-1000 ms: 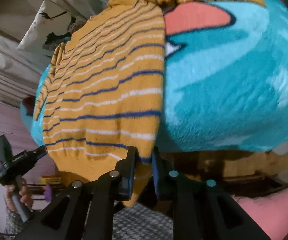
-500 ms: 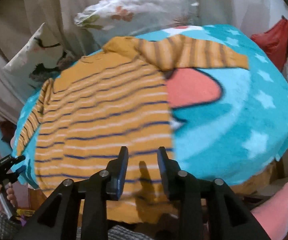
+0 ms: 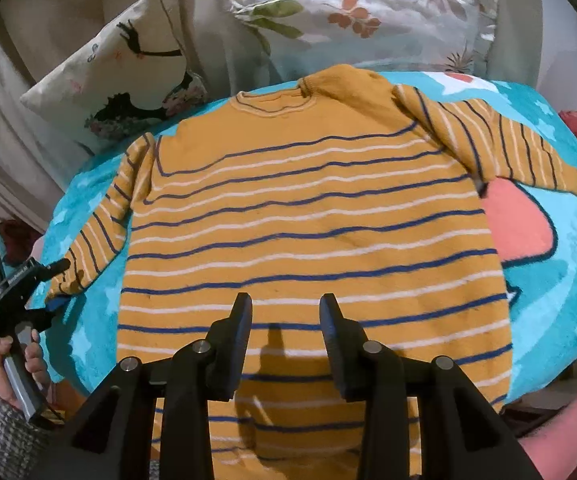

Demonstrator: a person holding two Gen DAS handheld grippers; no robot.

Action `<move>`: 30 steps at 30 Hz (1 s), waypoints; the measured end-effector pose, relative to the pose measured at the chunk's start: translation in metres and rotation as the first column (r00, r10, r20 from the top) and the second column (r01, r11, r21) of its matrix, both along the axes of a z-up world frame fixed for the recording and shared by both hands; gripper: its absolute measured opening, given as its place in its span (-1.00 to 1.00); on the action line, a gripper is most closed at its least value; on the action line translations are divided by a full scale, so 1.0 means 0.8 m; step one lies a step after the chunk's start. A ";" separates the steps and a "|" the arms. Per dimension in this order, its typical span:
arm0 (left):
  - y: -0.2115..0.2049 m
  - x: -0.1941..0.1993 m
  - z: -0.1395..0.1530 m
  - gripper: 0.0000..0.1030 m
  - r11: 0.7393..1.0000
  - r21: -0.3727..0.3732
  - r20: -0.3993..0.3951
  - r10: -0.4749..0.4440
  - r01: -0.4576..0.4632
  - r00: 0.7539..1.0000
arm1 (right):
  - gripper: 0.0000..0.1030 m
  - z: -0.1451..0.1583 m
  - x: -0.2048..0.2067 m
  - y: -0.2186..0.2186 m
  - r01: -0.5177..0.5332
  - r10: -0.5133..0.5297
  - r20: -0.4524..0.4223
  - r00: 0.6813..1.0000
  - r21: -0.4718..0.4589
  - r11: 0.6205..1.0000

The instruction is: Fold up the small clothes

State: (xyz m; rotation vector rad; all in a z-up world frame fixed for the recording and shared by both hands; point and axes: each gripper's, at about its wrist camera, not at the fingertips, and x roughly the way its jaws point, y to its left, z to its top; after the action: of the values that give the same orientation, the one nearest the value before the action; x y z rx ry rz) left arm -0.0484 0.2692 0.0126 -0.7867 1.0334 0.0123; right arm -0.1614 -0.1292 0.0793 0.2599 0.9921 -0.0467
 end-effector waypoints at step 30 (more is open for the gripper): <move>0.130 0.087 0.112 -0.84 0.934 0.342 0.059 0.092 -0.107 0.994 | -0.26 -0.027 0.003 0.033 0.043 -0.043 -0.028 0.999 -0.005 0.999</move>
State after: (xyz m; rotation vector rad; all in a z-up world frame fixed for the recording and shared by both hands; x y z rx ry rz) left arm 0.0210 0.3730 0.1026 -0.5155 0.9178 0.2574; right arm -0.1594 -0.1027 0.0577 0.2772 1.0140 -0.0921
